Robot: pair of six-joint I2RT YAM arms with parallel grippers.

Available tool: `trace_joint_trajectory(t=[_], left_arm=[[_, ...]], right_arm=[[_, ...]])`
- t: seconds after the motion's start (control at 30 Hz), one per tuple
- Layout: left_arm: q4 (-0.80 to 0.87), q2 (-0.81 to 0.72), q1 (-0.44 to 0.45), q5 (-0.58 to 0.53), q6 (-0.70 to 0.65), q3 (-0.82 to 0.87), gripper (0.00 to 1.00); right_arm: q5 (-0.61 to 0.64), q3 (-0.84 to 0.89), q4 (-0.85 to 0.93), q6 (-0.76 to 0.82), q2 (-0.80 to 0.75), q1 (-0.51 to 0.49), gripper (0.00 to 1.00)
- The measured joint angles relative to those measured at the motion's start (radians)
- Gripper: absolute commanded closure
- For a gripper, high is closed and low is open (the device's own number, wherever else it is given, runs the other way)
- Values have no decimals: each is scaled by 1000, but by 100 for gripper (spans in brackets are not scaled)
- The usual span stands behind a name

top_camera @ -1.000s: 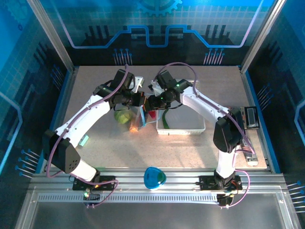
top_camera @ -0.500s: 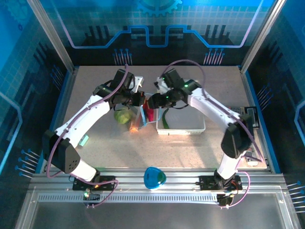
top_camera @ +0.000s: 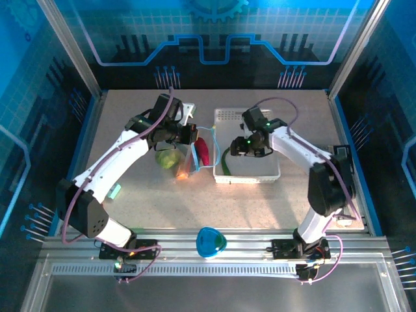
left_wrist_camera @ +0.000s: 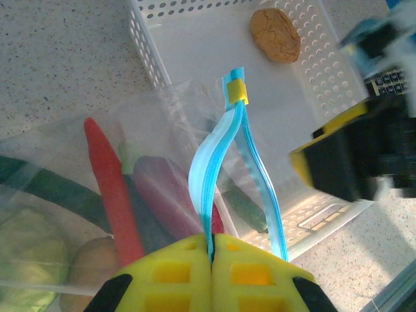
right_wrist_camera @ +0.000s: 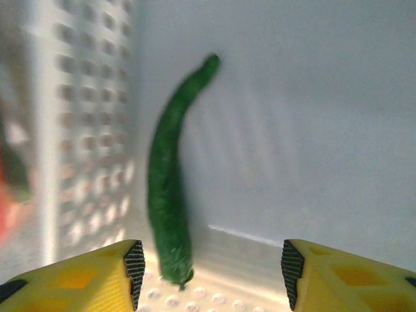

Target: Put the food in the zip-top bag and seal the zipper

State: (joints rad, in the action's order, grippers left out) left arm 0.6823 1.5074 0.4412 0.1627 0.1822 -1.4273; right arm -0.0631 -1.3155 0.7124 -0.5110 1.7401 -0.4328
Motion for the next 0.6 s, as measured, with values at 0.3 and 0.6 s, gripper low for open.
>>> trace_joint_trajectory(t=[0.3, 0.6], left_arm=[[0, -11, 0, 0, 0, 0, 99], [0, -12, 0, 0, 0, 6, 99]], right_arm=[[-27, -13, -130, -103, 162, -52, 40], [-10, -76, -152, -134, 262, -97, 40]])
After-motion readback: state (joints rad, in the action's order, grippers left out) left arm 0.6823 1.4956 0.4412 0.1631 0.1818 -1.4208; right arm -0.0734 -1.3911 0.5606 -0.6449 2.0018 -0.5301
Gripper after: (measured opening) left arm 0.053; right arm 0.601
